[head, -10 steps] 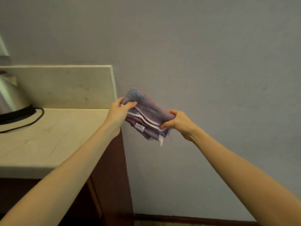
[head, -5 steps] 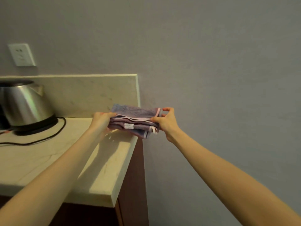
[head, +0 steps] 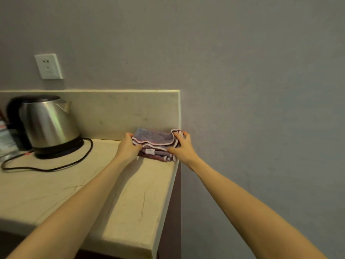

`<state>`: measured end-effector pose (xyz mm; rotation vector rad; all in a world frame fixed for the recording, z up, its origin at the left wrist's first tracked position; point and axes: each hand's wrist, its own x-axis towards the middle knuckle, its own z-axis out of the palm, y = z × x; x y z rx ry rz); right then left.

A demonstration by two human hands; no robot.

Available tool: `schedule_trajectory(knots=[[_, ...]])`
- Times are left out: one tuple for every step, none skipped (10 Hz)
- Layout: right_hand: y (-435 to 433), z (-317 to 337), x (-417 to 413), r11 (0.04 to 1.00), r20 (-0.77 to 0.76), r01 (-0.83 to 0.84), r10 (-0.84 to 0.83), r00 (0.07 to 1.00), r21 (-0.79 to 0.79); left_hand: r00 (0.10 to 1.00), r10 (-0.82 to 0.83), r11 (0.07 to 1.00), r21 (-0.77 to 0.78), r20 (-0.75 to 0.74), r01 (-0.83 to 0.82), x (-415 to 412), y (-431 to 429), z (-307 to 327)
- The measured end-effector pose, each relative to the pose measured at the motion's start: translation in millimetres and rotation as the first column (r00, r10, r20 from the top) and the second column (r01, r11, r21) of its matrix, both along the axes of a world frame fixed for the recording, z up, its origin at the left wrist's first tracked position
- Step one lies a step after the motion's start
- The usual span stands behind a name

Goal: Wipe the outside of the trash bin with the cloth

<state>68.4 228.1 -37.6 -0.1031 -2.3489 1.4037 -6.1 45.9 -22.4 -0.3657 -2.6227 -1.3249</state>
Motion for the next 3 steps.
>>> schedule_trajectory(knots=[[1.6, -6.9, 6.6, 0.999, 0.052, -0.043, 0.043, 0.998, -0.012, 0.998, 0.041, 0.99, -0.133, -0.043, -0.046, 4.1, 3.5, -1.1], [5.8, -8.3, 11.7, 0.997, 0.112, -0.066, 0.062, 0.992, 0.031, 0.99, 0.091, 0.955, -0.274, -0.109, -0.118, 9.7, 7.1, 0.8], [11.8, -3.5, 21.5, 0.994, 0.125, -0.096, 0.09, 0.988, 0.044, 0.96, 0.121, 0.942, -0.275, -0.252, -0.191, 21.3, 8.9, 3.1]])
